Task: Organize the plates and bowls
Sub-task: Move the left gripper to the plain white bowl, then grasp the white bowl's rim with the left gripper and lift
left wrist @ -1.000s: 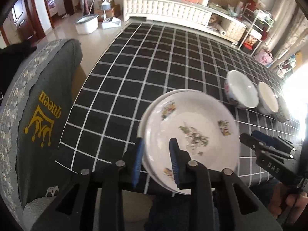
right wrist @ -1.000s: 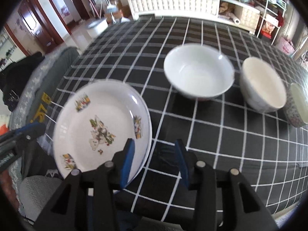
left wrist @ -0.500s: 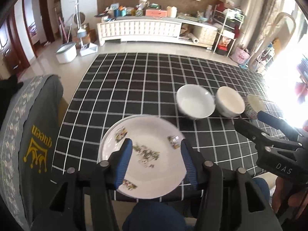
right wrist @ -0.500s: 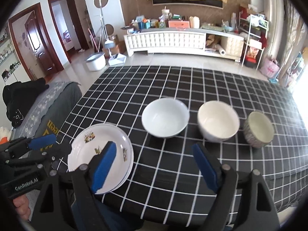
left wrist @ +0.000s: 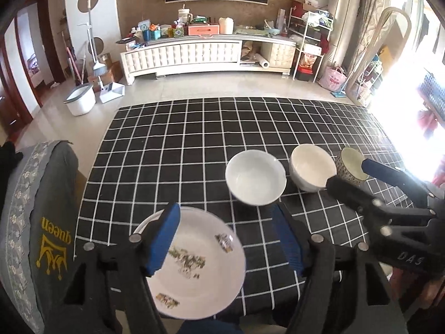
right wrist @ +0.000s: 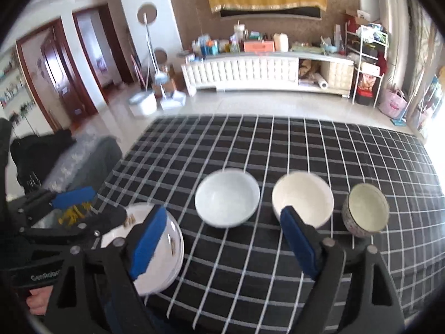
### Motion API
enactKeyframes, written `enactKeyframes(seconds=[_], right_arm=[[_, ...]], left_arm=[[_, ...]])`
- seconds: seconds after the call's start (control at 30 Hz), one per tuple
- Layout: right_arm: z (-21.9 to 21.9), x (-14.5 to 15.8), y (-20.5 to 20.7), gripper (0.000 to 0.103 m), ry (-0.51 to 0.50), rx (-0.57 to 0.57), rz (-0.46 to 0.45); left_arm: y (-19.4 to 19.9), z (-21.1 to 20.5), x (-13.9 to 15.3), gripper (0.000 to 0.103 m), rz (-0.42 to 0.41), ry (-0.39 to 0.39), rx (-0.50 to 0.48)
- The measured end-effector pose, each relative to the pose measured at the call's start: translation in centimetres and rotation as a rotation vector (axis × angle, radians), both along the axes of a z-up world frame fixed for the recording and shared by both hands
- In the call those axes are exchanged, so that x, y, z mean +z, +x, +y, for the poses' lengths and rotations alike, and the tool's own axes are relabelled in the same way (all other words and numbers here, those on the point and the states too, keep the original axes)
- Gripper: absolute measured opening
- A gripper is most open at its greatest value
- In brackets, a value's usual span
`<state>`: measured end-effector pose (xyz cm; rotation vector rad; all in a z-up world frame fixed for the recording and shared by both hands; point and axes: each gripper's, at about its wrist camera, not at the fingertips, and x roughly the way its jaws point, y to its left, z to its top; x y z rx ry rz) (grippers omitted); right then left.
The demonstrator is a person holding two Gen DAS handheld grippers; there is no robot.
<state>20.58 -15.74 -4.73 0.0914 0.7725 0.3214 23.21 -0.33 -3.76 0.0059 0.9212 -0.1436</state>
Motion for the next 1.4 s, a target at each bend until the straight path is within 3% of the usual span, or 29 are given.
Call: enactKeyframes(seconds=[0.03,0.1,0.3,0.6,0.7,0.93,1.0,1.07,1.2,1.3,1.37,1.4], right_arm=[[-0.6,0.1,0.6,0.087,0.051,0.018,0.005],[-0.9,0.0,1.7,0.087,0.06,0.008,0.039],[-0.8,-1.1,5.8,0.087,-0.102,-0.026,0.106],[0.0,-4.1,11.0,0.094,-0.14,0.036,0.263],[0.2,-5.5,12.7,0.094,-0.121,0.042,0.368],[0.6,-8.4,15.3,0.093,-0.106,0.079,0.481],[0.4,-9.0,15.8,0.09,-0.079,0.083,0.511],[0.4,-9.8,16.2,0.073,-0.061,0.083,0.54],[0.5,-11.3,16.7,0.063,-0.042,0.082,0.597],[0.2,-12.0,17.0,0.052,-0.039,0.065,0.614],[0.1,-12.4,17.0,0.038,-0.024,0.066,0.624],[0.1,-12.4,16.9,0.036,-0.03,0.064,0.621]], left_arm=[[0.6,-0.1,0.0,0.067,0.002,0.007,-0.001],[1.5,-0.3,-0.1,0.067,0.002,0.019,-0.006],[5.3,-0.5,-0.9,0.067,0.04,0.008,-0.011],[11.2,-0.6,-3.8,0.067,0.147,0.009,-0.043],[12.8,-0.2,-5.4,0.067,0.207,-0.031,-0.034],[15.4,0.7,-9.1,0.067,0.331,-0.125,-0.006],[15.7,0.8,-10.0,0.067,0.349,-0.133,0.001],[15.8,1.0,-10.7,0.066,0.359,-0.141,0.001],[16.2,1.4,-11.9,0.059,0.38,-0.16,0.004],[16.4,1.4,-12.5,0.046,0.395,-0.17,-0.002],[16.5,1.3,-12.9,0.025,0.417,-0.18,-0.013],[16.5,1.4,-13.1,0.022,0.426,-0.186,-0.019]])
